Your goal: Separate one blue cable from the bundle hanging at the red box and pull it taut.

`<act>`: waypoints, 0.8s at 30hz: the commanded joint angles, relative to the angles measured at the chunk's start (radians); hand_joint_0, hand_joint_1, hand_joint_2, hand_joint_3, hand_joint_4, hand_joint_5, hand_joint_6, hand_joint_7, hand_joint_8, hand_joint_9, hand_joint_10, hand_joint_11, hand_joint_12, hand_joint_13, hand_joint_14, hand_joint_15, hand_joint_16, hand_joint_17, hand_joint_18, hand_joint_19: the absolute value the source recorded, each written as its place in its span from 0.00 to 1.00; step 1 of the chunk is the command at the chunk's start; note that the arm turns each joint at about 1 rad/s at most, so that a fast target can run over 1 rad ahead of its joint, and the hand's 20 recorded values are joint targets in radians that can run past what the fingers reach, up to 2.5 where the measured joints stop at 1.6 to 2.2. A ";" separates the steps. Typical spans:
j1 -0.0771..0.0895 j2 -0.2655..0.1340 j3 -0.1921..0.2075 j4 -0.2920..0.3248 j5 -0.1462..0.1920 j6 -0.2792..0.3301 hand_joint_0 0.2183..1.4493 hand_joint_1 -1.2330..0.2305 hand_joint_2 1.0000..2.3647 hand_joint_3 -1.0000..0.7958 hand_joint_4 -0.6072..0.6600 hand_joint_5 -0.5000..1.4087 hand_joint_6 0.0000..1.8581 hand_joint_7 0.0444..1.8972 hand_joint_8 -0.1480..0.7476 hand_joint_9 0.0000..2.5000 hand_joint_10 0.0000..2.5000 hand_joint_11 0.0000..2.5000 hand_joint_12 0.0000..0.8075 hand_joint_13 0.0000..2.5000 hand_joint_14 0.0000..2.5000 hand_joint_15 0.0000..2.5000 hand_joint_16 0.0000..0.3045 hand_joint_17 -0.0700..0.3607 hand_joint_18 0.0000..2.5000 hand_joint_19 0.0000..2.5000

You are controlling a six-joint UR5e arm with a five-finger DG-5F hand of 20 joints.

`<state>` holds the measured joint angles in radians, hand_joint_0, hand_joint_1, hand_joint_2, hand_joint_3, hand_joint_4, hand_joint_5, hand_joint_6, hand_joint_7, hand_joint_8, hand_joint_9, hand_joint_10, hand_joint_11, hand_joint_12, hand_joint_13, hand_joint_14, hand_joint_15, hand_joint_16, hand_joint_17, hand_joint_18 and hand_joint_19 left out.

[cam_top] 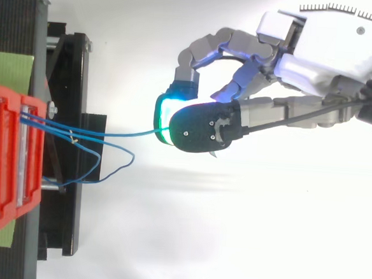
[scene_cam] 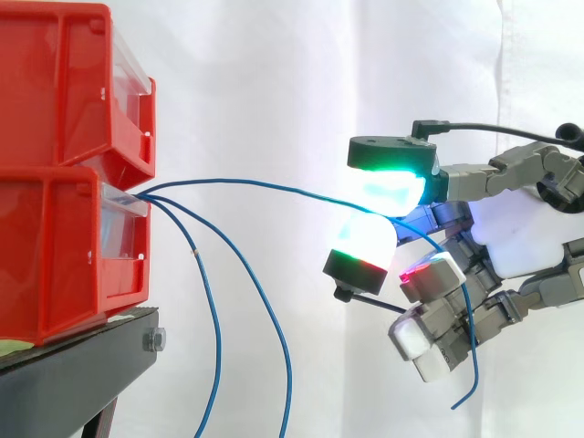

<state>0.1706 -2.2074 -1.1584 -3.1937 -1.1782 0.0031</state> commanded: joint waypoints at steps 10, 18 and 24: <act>0.001 0.000 0.000 0.000 0.000 0.000 0.39 0.37 0.01 0.38 0.41 0.14 0.50 0.55 0.48 0.43 0.01 0.44 0.38 0.45 0.01 0.39 0.13 0.37 0.31 0.26; 0.001 0.000 0.000 -0.002 0.000 0.000 0.39 0.37 0.01 0.36 0.41 0.14 0.50 0.54 0.48 0.42 0.01 0.44 0.37 0.47 0.01 0.46 0.14 0.38 0.34 0.32; 0.000 0.000 0.000 -0.009 0.000 0.002 0.37 0.38 0.00 0.31 0.49 0.14 0.49 0.51 0.48 0.42 0.01 0.44 0.36 0.48 0.01 0.48 0.14 0.38 0.35 0.33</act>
<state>0.1708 -2.2074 -1.1583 -3.1973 -1.1773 0.0039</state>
